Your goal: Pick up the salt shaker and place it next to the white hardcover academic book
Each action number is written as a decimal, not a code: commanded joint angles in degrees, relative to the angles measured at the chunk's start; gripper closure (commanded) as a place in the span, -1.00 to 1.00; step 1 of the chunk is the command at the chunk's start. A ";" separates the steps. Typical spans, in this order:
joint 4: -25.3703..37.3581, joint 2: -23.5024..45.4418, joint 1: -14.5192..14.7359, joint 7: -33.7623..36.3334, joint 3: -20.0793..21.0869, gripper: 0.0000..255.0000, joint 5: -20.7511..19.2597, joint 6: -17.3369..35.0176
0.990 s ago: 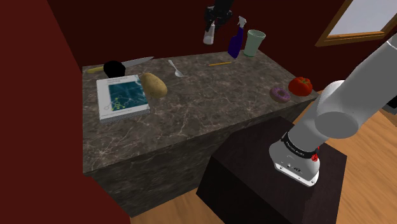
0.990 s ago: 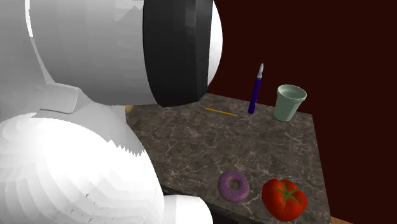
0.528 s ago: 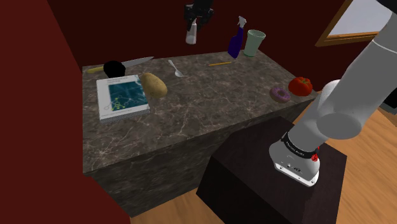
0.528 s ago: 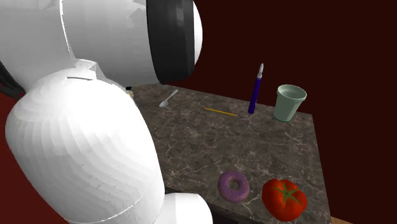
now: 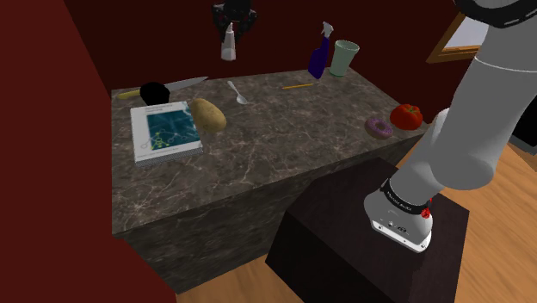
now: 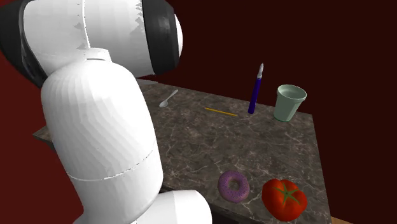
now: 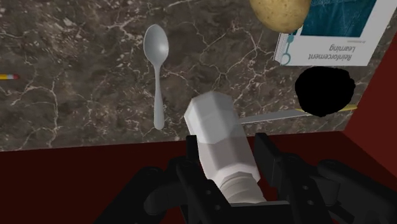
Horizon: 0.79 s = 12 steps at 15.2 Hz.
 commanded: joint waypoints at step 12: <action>12.33 12.02 3.93 6.29 1.50 1.00 -1.75 -0.44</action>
